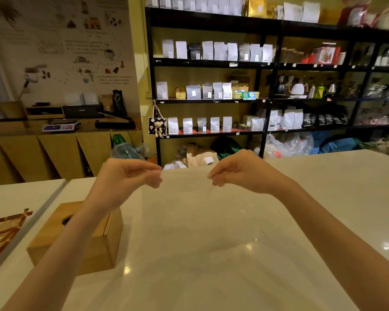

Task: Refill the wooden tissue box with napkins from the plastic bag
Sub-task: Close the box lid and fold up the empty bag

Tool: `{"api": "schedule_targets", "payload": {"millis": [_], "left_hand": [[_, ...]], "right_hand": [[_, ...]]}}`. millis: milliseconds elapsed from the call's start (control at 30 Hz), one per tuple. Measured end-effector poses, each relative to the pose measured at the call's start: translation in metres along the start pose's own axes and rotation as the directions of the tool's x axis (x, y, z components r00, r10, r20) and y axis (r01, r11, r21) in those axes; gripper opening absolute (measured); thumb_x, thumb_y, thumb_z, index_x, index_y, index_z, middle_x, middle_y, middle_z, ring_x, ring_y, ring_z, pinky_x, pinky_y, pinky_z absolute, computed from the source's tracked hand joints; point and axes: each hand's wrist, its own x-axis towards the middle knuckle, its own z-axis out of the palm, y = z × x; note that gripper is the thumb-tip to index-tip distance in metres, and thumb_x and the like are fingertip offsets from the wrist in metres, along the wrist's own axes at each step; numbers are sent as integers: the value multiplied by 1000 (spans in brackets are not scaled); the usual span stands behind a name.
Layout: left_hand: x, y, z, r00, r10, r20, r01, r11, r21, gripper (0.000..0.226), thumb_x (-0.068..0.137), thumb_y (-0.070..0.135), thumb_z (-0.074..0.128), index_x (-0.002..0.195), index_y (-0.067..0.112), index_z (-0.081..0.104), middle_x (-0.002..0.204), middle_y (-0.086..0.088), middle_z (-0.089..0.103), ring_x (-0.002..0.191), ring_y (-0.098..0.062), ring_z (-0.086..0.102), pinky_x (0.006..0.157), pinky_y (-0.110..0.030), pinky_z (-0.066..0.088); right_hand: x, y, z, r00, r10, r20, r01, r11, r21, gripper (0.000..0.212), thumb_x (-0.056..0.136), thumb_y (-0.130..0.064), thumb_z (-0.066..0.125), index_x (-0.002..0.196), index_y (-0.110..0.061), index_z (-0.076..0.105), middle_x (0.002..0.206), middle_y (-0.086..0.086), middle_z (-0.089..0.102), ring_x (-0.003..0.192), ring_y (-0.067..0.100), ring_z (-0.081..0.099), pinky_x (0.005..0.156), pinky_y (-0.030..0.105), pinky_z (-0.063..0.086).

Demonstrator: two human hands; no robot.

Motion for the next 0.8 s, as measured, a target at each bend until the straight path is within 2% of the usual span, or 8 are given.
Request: {"api": "schedule_targets", "payload": {"millis": [100,233,333,433,500,567,633,800], "left_hand": [[3,-8,-3,989,-136,-62,111,946,-306,29,86,35,43,90,20,67,70,6,76,71,-8,72,64,-11,54],[-2,-42,0,870,-279,407,493,527,-692,94,72,75,17,113,6,65,115,-14,68,110,-27,63,86,-35,52],[-9,-61,9,752,8,659,652,141,-745,112,65,85,27,136,-2,35,143,-26,38,135,-37,33,110,-45,32],[-16,-68,19,745,187,640,648,23,-761,117,65,83,35,143,-1,11,151,-26,13,142,-39,11,118,-45,6],[-17,-61,23,763,129,634,627,90,-774,113,64,73,56,143,2,19,149,-27,20,138,-41,22,115,-46,22],[-19,-53,29,788,-116,604,599,369,-711,103,50,54,81,135,9,42,131,-24,55,120,-38,53,92,-40,51],[-20,-55,35,809,-290,511,568,611,-552,89,48,37,88,126,14,52,110,-16,70,100,-31,68,72,-31,59],[-25,-47,34,818,-422,391,570,685,-454,40,87,1,52,121,22,55,97,-19,74,79,-24,74,54,-27,58]], "right_hand": [[-1,-6,-16,999,15,28,-18,992,125,13,83,-11,65,90,-17,74,75,-2,74,68,7,70,60,15,54],[-5,-2,-33,992,121,-44,-85,874,479,13,83,-9,63,91,-13,73,78,2,76,69,13,72,53,19,54],[-3,13,-27,968,252,-10,-191,757,624,15,84,-11,62,95,-12,72,78,1,77,67,10,72,48,17,51],[-1,29,-12,929,359,85,-289,564,773,13,87,-10,58,91,-13,70,71,-3,77,62,5,71,47,15,52],[0,40,4,892,427,149,-313,347,884,12,89,-6,54,93,-6,66,64,-1,75,55,5,69,46,13,52],[-1,51,24,856,481,186,-323,219,921,14,89,-4,54,99,-3,63,62,2,74,54,7,70,46,14,53],[-3,60,40,840,502,207,-332,173,927,12,89,-4,54,96,-4,63,64,4,75,56,10,71,46,17,54],[-14,70,53,857,396,329,-442,238,865,14,90,-8,53,98,-6,64,76,11,75,67,19,73,53,25,58]]}}
